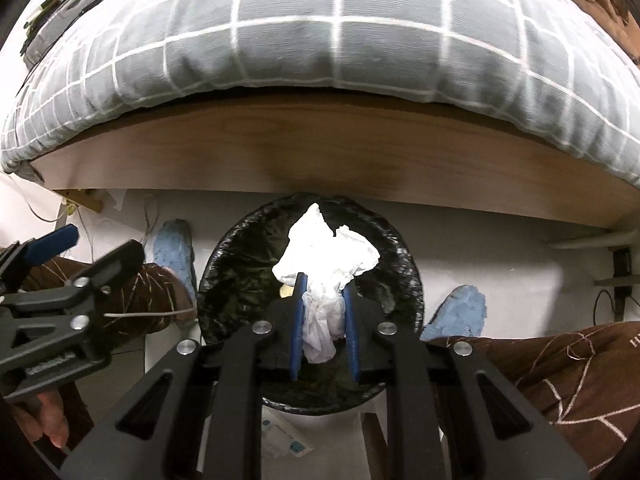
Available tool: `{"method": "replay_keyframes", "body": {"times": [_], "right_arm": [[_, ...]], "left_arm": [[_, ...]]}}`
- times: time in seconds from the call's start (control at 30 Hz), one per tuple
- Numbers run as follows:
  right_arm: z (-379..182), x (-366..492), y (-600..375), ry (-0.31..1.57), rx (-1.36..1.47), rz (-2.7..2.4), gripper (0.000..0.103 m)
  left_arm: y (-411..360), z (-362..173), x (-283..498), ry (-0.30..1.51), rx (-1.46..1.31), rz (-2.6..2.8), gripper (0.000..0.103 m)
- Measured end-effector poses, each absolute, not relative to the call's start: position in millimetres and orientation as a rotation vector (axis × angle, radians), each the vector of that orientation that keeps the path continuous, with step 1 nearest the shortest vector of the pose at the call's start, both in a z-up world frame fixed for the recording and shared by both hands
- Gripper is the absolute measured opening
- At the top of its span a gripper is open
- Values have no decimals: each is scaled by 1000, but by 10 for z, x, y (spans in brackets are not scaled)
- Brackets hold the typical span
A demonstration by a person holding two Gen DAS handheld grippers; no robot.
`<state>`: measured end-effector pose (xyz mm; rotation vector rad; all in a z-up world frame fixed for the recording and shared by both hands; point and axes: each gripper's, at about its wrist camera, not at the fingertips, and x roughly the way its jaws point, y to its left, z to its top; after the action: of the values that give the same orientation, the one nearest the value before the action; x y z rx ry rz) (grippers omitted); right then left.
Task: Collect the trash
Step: 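Lower both tools over the bin and open them to drop box and tissue, then move both tools back over the bed toward the remaining trash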
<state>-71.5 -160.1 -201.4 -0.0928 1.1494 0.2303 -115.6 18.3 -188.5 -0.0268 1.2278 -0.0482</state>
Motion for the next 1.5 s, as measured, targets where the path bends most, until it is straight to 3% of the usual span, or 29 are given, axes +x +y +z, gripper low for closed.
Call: {"method": "replay_keyframes", "body": {"times": [0.23,0.6,0.67,1.03,1.5], "right_arm": [[-2115,-650,-1376,1182,-128,246,18],[-2286,-622,-1229,1181,-210,246,50],[-2281,-614,-1252,1178,-199,245,60],[-1936,-660,-1434,1092,-139,223,90],[-1093,-712,-1750,911,-126,172,95]], "left_arm": [[348,-1869,-1189,1222,-33,-25,97],[451,-1912,-1158,1224,-21,13,97],[458,-1909,-1147,1221,-22,18,97],[508,-1696,-1140,1185,-64,21,97],[349,-978,-1155,1047,-44,-4,97]]}}
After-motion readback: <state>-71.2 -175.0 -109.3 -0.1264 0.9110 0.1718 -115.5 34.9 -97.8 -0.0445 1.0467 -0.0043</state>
